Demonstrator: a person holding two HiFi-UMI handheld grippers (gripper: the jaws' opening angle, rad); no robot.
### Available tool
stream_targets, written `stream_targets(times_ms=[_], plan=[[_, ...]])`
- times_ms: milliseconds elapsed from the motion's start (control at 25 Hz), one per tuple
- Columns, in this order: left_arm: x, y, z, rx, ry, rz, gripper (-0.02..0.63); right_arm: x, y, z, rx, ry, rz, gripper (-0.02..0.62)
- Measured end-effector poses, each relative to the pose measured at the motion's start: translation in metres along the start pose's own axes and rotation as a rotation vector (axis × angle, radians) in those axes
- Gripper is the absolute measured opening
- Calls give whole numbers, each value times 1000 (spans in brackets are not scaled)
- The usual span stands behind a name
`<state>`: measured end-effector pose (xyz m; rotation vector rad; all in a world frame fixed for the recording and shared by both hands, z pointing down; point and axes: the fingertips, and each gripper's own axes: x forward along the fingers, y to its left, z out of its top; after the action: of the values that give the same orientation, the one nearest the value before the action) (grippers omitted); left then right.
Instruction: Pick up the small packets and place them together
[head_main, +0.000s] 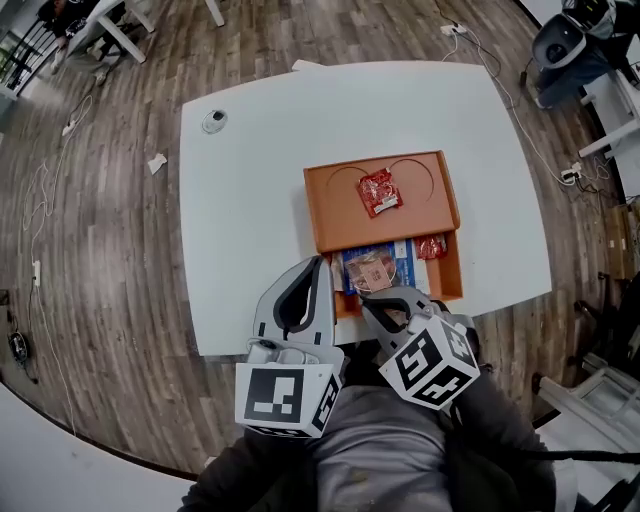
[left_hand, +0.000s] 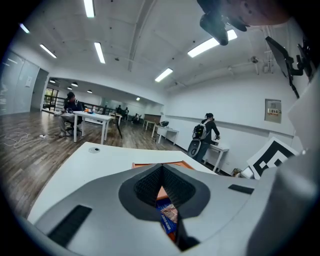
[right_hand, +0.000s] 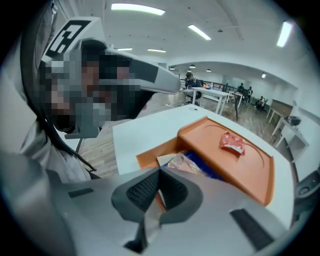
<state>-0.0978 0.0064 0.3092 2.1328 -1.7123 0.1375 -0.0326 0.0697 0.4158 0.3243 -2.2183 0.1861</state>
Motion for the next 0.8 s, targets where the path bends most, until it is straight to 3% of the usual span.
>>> stream_targets(times_ms=[440, 800], plan=[[-20, -29, 27, 54, -78, -36, 0, -59, -4, 38, -41, -137, -138, 4], [-16, -58, 57, 101, -142, -89, 0, -109, -51, 61, -36, -224, -298, 5]])
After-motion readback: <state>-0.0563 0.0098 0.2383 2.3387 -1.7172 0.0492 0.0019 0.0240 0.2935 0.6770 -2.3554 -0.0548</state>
